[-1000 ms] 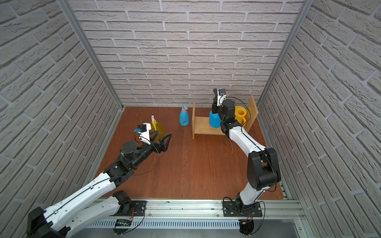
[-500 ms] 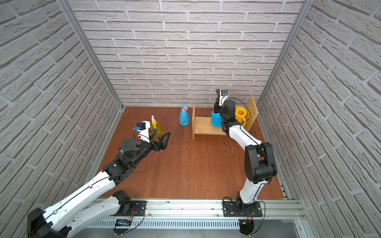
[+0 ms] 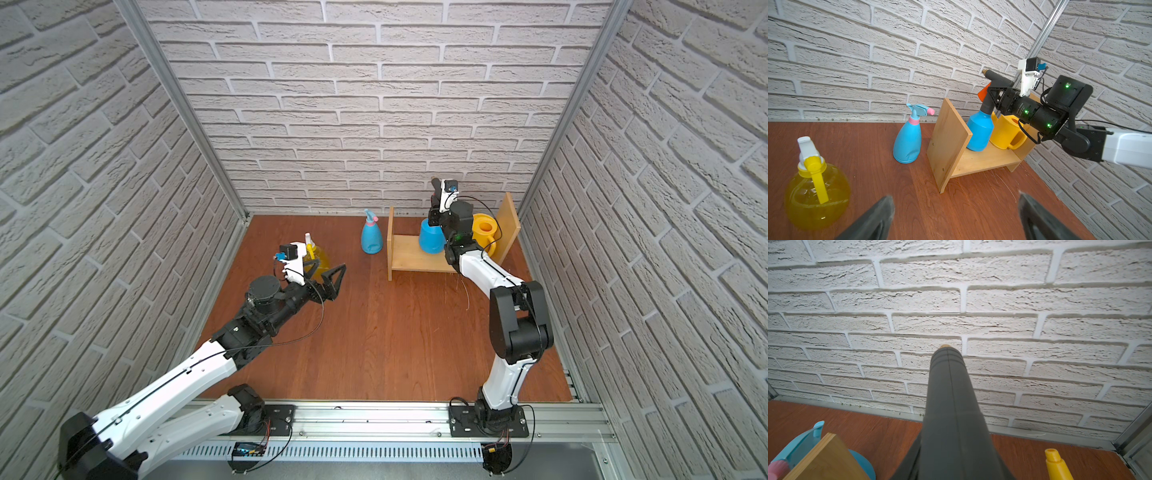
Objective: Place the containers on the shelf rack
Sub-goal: 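Place the container on the shelf.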
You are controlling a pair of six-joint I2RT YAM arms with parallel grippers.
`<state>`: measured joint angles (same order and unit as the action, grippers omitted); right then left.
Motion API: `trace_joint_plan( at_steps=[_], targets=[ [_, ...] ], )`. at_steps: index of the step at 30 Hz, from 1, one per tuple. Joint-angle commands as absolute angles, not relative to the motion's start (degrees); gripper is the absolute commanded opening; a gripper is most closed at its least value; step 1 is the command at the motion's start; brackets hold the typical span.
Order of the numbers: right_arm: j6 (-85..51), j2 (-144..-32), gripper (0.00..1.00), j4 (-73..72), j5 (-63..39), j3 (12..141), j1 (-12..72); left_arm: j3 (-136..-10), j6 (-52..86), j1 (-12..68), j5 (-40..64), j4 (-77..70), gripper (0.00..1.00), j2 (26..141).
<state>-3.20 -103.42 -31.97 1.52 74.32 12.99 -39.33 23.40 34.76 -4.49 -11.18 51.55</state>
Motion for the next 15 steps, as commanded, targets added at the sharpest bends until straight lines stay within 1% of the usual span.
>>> trace_joint_plan(
  at_steps=[1,6,12,15],
  targets=[
    [-3.65,-103.55,0.1,-36.13,0.19,76.16,13.64,-40.36,22.53,34.37,-4.31,-13.67,0.98,50.66],
    [-3.03,-102.15,0.15,-37.05,-0.26,74.12,13.91,-39.92,22.6,34.26,-4.57,-13.67,0.98,50.19],
    [-2.7,-100.68,0.31,-38.88,-0.22,70.94,14.02,-40.02,22.7,33.82,-3.97,-14.06,0.98,50.75],
    [-2.47,-100.33,0.42,-39.18,-0.34,70.12,14.3,-39.97,22.71,33.77,-3.75,-14.3,0.98,50.92]
  ],
)
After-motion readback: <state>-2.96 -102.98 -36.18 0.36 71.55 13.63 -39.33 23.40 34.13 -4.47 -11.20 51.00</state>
